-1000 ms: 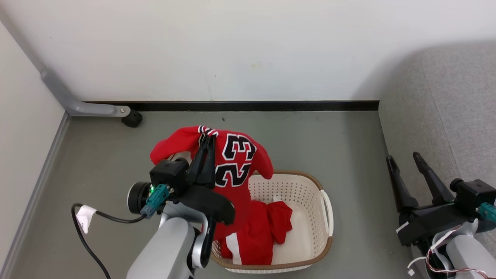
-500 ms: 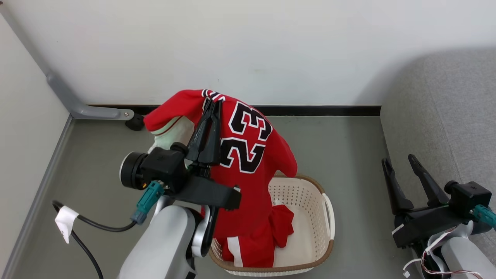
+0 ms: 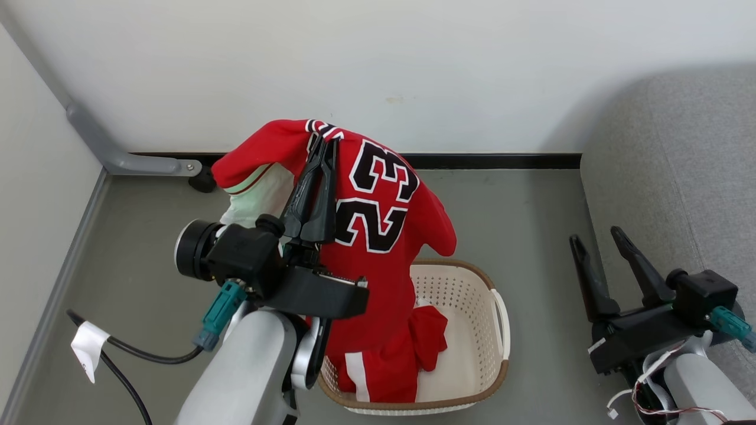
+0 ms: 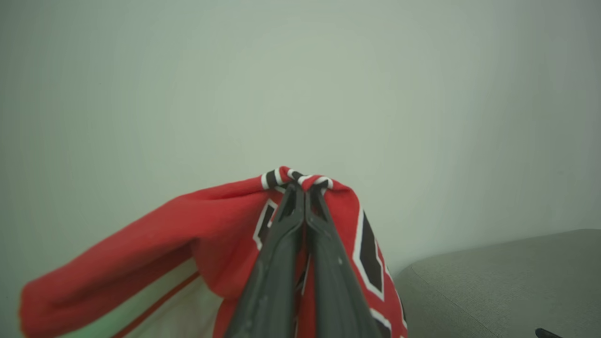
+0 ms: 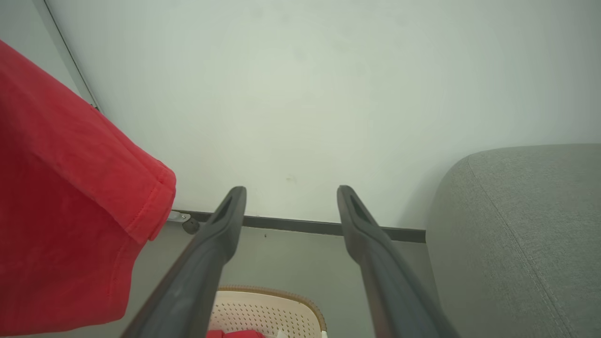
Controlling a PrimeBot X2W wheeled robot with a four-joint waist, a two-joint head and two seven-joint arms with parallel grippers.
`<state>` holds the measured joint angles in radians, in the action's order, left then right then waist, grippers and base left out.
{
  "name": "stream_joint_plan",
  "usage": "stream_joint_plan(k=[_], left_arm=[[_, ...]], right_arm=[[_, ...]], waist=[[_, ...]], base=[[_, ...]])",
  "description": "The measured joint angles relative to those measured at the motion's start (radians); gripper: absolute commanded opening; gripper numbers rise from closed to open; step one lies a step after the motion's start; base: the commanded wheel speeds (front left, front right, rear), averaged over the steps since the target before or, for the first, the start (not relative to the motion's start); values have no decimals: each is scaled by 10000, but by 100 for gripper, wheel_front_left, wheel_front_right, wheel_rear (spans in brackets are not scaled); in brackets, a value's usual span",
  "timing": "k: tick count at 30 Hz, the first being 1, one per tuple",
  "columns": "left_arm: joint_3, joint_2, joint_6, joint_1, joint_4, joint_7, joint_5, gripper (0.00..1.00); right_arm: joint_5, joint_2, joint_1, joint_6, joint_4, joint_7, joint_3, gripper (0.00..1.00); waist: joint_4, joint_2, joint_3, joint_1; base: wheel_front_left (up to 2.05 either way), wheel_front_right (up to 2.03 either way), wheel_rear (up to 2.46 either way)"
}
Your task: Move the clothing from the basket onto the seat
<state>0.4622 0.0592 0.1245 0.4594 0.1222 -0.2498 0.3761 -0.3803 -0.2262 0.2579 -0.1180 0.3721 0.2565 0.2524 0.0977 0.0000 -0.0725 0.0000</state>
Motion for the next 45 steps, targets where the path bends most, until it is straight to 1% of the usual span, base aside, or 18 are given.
stream_joint_plan(k=[5,7,8,14,20,26,27,32,34,41,45], left_arm=[[-2,-4,0,-3,-42,0,-19,0],[8,-8,-2,-3,-42,0,-58,0],[8,-8,-2,-3,-42,0,-58,0],[119,-29,-15,1,-58,0,-132,0],[320,-54,-100,11,-84,0,-211,0],[468,-65,-105,46,-119,0,-257,0],[545,-69,-111,56,-144,0,-259,0],[754,-105,-121,114,-171,0,-261,0],[894,-119,-198,174,-169,0,-261,0],[1221,-127,-203,306,-176,0,-259,0],[1388,-123,-201,315,-207,0,-244,0]], right_arm=[[119,-2,367,-56,-545,0,633,100],[127,-71,517,-56,-826,0,1139,100],[127,-71,517,-56,-826,0,1139,100],[-8,-646,1056,-63,-1718,0,3068,100],[-117,-1486,1859,-65,-2021,0,4274,100],[-155,-2219,2736,-65,-1856,2,5137,100],[-157,-2374,2976,-65,-1691,2,5471,100],[-153,-2690,3510,-67,-1243,2,6332,100],[-150,-2809,3671,-67,-1087,2,6598,100],[-71,-2801,4459,-67,-431,2,7304,100],[-61,-2554,4893,-67,-111,0,7904,100]], waist=[[-10,0,-57,0],[-7,0,-70,0],[-7,0,-70,0],[44,0,-124,0],[132,0,-187,0],[231,0,-260,0],[270,0,-283,0],[390,0,-335,0],[461,0,-355,0],[712,1,-415,0],[794,0,-425,0]], base=[[0,0,0],[0,0,0],[0,0,0],[0,0,0],[0,0,0],[0,0,0],[0,0,0],[0,0,0],[0,0,0],[0,0,0],[0,0,0]])
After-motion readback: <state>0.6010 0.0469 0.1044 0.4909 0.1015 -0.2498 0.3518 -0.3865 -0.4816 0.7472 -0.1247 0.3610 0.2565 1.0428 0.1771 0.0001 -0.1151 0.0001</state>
